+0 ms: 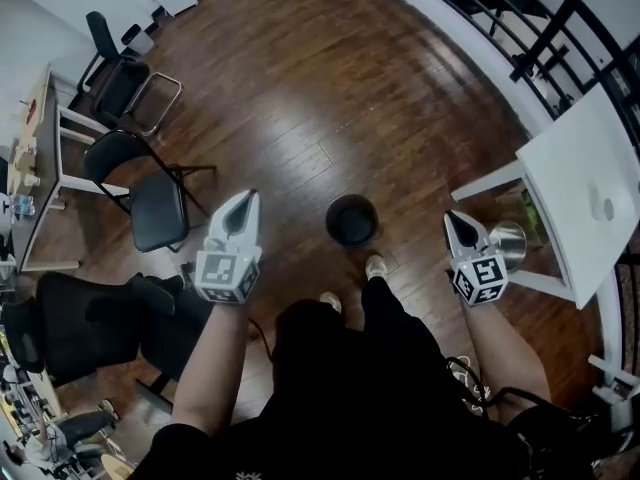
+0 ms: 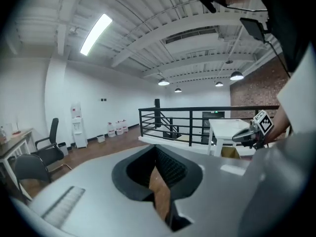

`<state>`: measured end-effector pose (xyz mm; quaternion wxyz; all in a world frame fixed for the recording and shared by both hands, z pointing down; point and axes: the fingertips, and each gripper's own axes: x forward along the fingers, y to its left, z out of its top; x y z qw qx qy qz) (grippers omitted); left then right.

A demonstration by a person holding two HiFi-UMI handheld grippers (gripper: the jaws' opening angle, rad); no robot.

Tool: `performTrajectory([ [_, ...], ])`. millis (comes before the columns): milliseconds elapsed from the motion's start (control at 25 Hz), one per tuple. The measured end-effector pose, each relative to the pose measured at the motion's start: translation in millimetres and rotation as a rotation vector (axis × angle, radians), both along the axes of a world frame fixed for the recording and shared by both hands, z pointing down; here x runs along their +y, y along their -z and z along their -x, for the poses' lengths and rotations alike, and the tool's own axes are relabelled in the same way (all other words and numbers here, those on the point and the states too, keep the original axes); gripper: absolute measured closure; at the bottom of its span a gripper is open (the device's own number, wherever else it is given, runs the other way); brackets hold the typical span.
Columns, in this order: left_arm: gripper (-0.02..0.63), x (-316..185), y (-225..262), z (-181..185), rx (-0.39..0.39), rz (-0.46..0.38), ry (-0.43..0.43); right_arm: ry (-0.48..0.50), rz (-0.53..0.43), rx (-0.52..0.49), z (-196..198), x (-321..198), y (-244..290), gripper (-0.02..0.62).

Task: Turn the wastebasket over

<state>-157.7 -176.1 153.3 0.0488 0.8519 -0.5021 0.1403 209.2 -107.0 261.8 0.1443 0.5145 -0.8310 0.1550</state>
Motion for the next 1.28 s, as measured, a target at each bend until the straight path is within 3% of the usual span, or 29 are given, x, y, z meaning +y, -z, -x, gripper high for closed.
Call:
performTrajectory([
  [160, 0.606, -20.2, 3.0, 3.6, -0.006, -0.009, 0.008, 0.082, 0.072, -0.01, 19.6, -10.3, -23.5, 0.594],
  [280, 0.606, -27.0, -20.4, 5.6, -0.025, 0.001, -0.016, 0.169, 0.122, -0.006, 37.4, -7.9, -50.9, 0.593],
  [480, 0.606, -41.9, -101.3, 17.0, -0.005, -0.012, -0.006, 0.216, 0.143, 0.043, 46.9, -30.4, -138.0, 0.592],
  [640, 0.606, -36.7, -171.3, 13.2, -0.029, -0.037, -0.07, 0.213, 0.177, 0.076, 60.2, -54.8, -214.7, 0.592],
  [760, 0.606, -38.4, -246.8, 22.9, -0.06, 0.006, -0.064, 0.301, 0.278, 0.141, 75.1, -63.6, -288.4, 0.588],
  [880, 0.606, -48.9, -302.9, 26.3, -0.027, 0.003, -0.039, 0.394, 0.364, 0.147, 82.9, -77.7, -359.0, 0.529],
  [1120, 0.606, -69.1, -390.6, 19.7, 0.011, -0.055, -0.032, 0.483, 0.326, 0.171, 97.4, -110.2, -427.1, 0.497],
  [1280, 0.606, -78.8, -426.8, 20.1, 0.007, -0.088, -0.015, 0.588, 0.383, 0.217, 120.8, -122.9, -466.6, 0.454],
])
